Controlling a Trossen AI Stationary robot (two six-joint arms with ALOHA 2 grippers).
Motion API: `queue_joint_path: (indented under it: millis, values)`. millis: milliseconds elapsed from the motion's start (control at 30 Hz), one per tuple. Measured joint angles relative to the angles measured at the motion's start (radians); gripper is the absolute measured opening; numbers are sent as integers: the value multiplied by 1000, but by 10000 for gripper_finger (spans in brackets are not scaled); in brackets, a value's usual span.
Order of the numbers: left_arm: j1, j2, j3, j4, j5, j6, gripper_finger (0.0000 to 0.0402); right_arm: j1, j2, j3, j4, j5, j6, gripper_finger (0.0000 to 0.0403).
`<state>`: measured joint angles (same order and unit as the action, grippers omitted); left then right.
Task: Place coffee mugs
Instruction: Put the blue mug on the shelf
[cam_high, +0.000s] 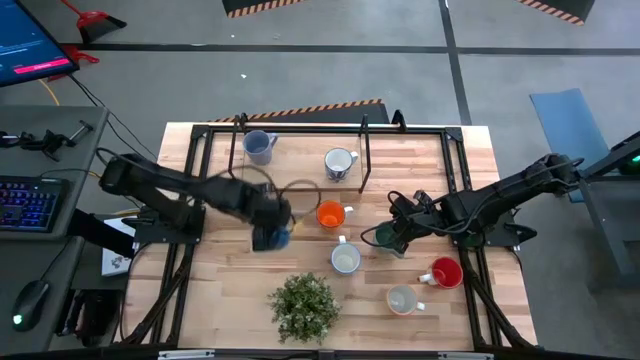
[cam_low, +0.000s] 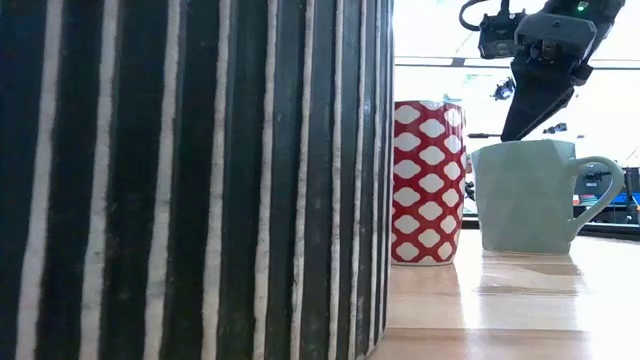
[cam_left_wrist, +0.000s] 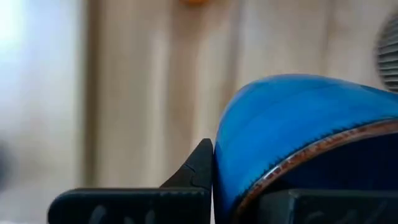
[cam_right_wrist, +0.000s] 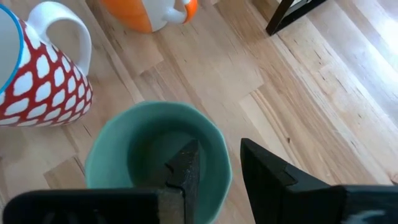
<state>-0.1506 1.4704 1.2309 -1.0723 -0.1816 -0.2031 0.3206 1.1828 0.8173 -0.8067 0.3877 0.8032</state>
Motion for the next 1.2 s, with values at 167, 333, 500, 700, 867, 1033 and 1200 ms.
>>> queue_joint_path:
  millis: [167, 333, 500, 700, 867, 1033, 1200]
  values:
    - [176, 0, 129, -120, -34, 127, 3, 0, 0, 0, 4, 24, 1, 96]
    - [405, 7, 203, -117, -37, 222, 3, 0, 0, 0, 10, 31, 1, 96]
    - [594, 7, 208, -144, -3, 286, 3, 0, 0, 0, 10, 27, 1, 96]
    - [659, 37, 209, -174, 23, 334, 3, 0, 0, 0, 8, 28, 0, 96]
    - [651, 95, 209, -228, 28, 356, 3, 0, 0, 0, 2, 28, 0, 96]
    - [655, 160, 208, -224, 26, 371, 3, 0, 0, 0, 3, 28, 2, 96]
    - [655, 216, 208, -218, 15, 394, 3, 0, 0, 0, 3, 28, 3, 96]
